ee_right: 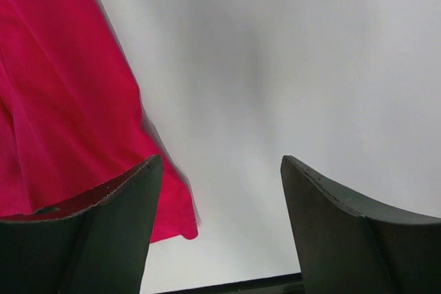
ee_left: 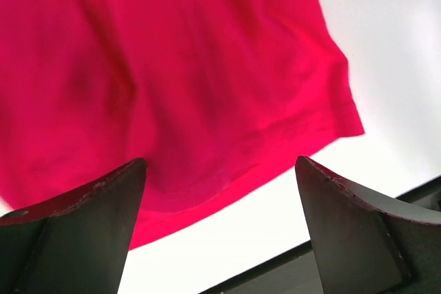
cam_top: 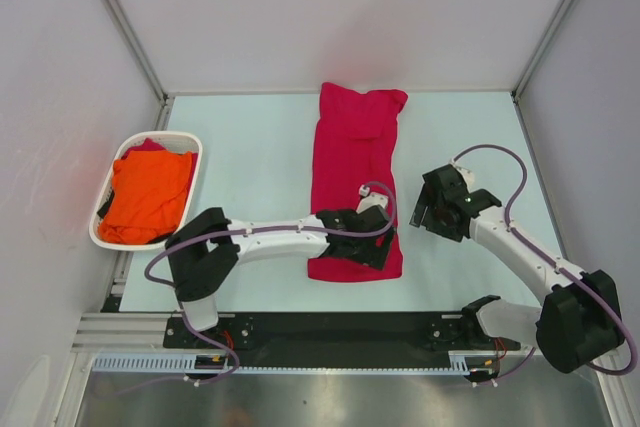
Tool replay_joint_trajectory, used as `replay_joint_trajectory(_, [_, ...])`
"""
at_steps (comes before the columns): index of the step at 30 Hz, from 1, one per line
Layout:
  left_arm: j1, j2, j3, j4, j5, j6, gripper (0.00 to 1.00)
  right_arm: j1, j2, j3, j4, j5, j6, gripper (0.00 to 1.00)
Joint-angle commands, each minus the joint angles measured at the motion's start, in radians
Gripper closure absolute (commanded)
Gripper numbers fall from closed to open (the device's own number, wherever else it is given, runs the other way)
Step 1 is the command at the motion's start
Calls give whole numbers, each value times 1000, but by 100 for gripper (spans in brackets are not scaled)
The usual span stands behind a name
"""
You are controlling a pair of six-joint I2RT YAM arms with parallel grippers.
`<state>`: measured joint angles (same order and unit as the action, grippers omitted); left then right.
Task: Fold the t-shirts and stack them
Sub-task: Rotate the tshirt 90 degrees
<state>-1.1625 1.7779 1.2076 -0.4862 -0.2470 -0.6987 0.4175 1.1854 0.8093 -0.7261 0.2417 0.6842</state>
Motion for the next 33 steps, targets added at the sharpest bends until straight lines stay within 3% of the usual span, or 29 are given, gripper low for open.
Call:
replay_joint_trajectory(1, [-26, 43, 56, 31, 55, 13, 5, -31, -27, 1, 22, -2, -29, 25])
replay_joint_trajectory(7, [-45, 52, 50, 47, 61, 1, 8, -72, -49, 5, 25, -19, -46, 26])
replay_joint_trajectory(10, [-46, 26, 41, 66, 57, 1, 15, -80, -52, -2, 27, -25, -49, 26])
replay_joint_trajectory(13, [-46, 9, 32, 92, 69, 2, 48, -83, -52, -9, 33, -31, -48, 26])
replay_joint_trajectory(14, [-45, 14, 30, 101, 78, 2, 71, -85, -52, -10, 36, -36, -48, 26])
replay_joint_trajectory(15, [-45, 14, 30, 113, 86, 2, 84, -85, -52, -13, 37, -39, -48, 26])
replay_joint_trajectory(17, [-45, 28, 38, 115, 95, -7, 100, -85, -53, -13, 36, -36, -49, 26])
replay_joint_trajectory(26, [-45, -93, -22, 121, 9, -48, 100, -102, -69, -30, 40, -39, -58, 26])
replay_joint_trajectory(33, [-43, -204, -189, 323, 70, -125, 100, -102, -44, -41, 63, -61, -58, 27])
